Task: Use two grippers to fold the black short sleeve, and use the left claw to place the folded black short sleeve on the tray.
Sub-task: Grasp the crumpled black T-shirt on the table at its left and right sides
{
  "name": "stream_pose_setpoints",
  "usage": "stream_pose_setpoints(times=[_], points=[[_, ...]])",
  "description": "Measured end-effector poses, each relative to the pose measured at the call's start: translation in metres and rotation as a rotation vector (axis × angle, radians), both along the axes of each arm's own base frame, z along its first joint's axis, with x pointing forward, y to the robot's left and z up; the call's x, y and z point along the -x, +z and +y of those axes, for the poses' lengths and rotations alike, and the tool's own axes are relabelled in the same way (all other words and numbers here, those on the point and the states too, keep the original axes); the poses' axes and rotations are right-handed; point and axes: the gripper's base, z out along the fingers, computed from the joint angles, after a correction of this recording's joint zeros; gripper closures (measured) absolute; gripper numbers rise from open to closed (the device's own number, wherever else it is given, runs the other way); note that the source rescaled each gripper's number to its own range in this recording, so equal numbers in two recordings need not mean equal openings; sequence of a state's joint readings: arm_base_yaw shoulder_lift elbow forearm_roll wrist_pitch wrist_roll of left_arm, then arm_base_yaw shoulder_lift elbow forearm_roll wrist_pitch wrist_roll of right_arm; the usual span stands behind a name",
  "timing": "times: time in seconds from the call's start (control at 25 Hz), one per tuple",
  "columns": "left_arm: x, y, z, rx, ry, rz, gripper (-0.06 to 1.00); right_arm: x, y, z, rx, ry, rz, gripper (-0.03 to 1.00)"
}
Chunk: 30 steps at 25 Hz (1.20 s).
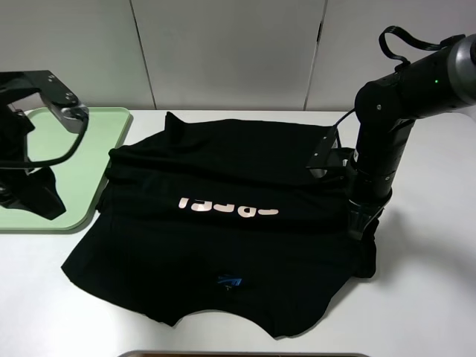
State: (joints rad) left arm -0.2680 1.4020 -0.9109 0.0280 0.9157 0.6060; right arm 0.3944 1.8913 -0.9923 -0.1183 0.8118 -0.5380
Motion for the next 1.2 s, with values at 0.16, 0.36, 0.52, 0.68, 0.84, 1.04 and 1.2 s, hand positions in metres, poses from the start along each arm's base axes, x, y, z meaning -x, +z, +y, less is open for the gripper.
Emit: stream_pose_setpoints(times=[0.16,0.36,0.52,0.68,0.84,1.04,1.2], points=[[-0.020,-0.031,0.002,-0.101,-0.135,0.039,0.04,0.000,0.000,0.000,0.000,-0.049,-0.007,0.96],[-0.041,-0.056,0.009,-0.240,-0.189,0.023,0.06,-0.001,0.000,0.000,-0.002,-0.098,-0.018,0.96],[-0.061,-0.065,0.003,-0.223,-0.187,-0.076,0.07,-0.003,0.000,0.001,-0.011,-0.134,-0.046,0.96],[-0.082,-0.069,-0.005,-0.190,-0.206,-0.163,0.07,-0.004,0.000,0.000,-0.005,-0.128,-0.051,0.96],[-0.096,-0.075,-0.010,-0.175,-0.219,-0.174,0.11,-0.004,0.000,0.000,0.003,-0.119,-0.053,0.96],[-0.119,-0.090,-0.023,-0.104,-0.171,-0.113,0.13,-0.004,0.000,0.000,0.004,-0.118,-0.053,0.96],[-0.125,-0.094,-0.037,0.003,-0.246,0.018,0.13,-0.004,0.000,0.000,0.004,-0.118,-0.053,0.96]])
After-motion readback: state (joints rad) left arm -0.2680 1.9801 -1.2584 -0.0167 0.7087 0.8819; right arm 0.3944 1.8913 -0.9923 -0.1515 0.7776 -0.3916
